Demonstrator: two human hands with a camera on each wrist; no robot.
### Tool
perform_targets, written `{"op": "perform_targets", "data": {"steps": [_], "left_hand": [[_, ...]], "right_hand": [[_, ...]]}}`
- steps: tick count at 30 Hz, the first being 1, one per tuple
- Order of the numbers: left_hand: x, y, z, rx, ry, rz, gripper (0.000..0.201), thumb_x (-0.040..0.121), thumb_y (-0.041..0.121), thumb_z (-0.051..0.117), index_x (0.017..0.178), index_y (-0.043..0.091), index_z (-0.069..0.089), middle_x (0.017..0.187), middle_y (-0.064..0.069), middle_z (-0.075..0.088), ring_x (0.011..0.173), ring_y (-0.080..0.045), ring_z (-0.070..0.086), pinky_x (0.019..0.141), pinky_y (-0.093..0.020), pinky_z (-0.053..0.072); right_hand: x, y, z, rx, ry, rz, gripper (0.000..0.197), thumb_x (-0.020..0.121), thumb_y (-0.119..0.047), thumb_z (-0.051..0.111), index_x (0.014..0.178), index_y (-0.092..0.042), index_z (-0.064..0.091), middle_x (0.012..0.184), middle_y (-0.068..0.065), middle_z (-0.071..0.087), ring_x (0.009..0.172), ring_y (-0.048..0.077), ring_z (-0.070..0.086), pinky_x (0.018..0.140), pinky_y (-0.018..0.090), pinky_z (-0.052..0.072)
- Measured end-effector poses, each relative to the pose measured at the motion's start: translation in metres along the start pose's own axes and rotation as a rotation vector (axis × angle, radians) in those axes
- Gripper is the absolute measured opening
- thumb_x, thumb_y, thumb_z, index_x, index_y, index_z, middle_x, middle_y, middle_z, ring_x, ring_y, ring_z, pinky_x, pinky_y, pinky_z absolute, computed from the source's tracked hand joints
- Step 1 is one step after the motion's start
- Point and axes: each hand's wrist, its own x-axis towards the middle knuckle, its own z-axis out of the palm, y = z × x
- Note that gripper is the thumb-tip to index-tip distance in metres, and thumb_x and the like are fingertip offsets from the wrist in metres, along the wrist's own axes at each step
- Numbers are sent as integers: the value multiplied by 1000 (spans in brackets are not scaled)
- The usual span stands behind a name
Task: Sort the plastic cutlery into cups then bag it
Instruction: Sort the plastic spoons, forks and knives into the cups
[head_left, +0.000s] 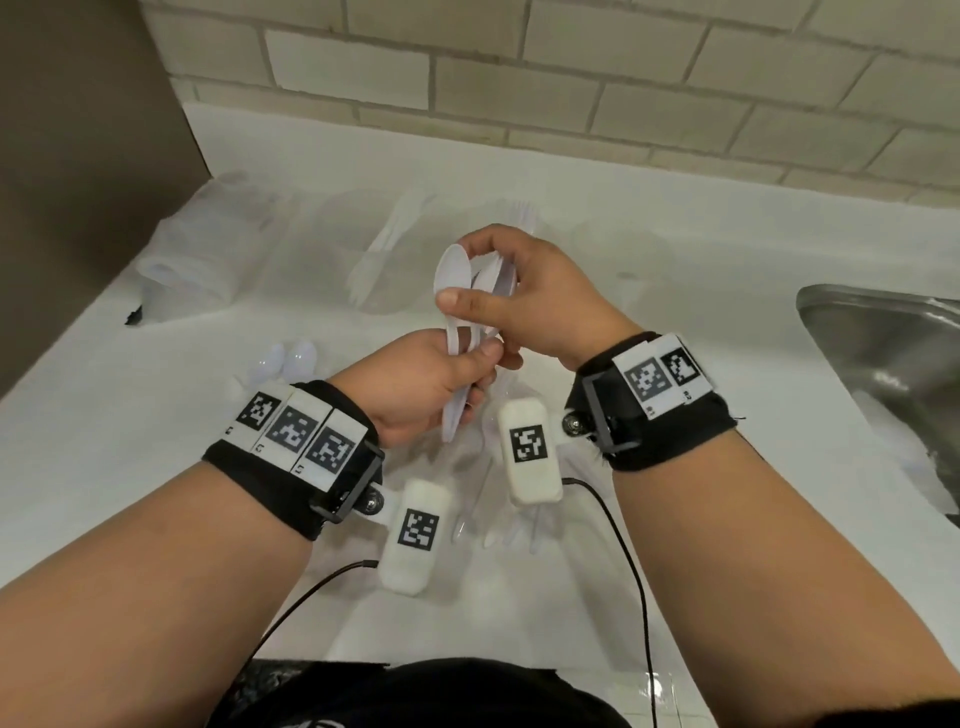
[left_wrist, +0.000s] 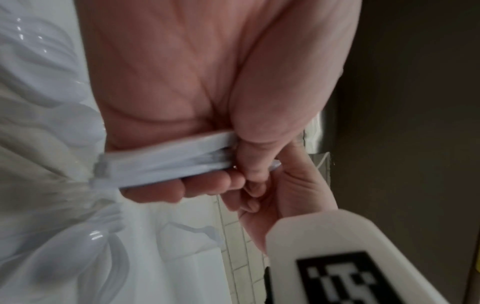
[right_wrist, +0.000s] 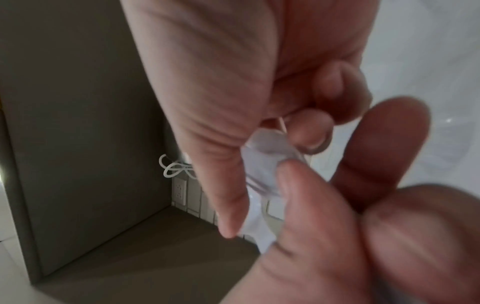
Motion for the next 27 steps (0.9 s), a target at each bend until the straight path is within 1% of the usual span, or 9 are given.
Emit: {"op": "perform_targets", "data": {"steps": [6,8,11,15,18,20,23,25,27], "left_hand": [[-4,3,13,162,-62,19,20,93,27,59,92,7,59,55,0,38,43,-13,33,48,-28,39],[-5,2,16,248,-95,35,26,86,30,65,90,6,58,56,-6,43,40,-14,36,46,-27,39],[-6,1,20,368,-95,41,31,84,32,69,93,4,59,66,-16,56,41,-19,46,49,-29,43],[-7,3,19,283,-57,56,31,77,35,72,94,11,60,72,-5,65,54,-16,61,57,-31,52],[-9,3,6,393,76,81,65,67,56,75,119,22,55,103,-1,68,92,-16,71,86,-39,56],[-16,6,-5,460,176,104,58,72,55,69,120,26,56,106,6,64,98,-13,69,92,-40,54],[-29,7,-18,568,266,137,30,81,44,70,107,31,63,101,11,65,90,-8,68,82,-29,53],[-35,4,-22,658,282,122,24,81,37,71,103,31,65,99,12,66,84,-5,65,72,-16,44],[-38,0,-20,738,288,73,27,80,35,73,105,29,64,101,11,64,87,-6,64,68,-12,40]], "right_hand": [[-16,4,-15,-26,-69,-57,47,77,-27,78,120,-28,58,75,-32,57,60,-9,56,53,7,41],[-18,5,-16,24,-66,-38,41,78,-25,77,116,-22,61,77,-20,62,52,0,59,47,15,46],[-19,2,-10,24,-22,-8,24,83,-27,73,94,-9,62,77,21,69,46,28,56,38,25,44],[-17,5,-13,-36,80,2,21,84,-28,71,80,-12,58,76,29,67,38,19,47,36,22,36],[-13,1,-45,-49,289,-10,21,83,-30,71,72,-22,55,77,31,66,34,15,43,34,20,33],[-8,-2,-79,-97,482,-27,21,81,-35,70,70,-27,53,78,26,68,38,16,49,35,21,36],[1,-6,-128,-278,750,-84,18,79,-44,63,73,-33,49,80,-1,65,63,16,64,52,32,51],[11,-5,-144,-418,826,-131,20,83,-43,57,84,-23,55,83,-8,58,78,13,60,66,25,50],[27,6,-146,-518,809,-118,32,87,-40,56,98,-11,59,87,-6,58,79,11,55,65,19,42]]}}
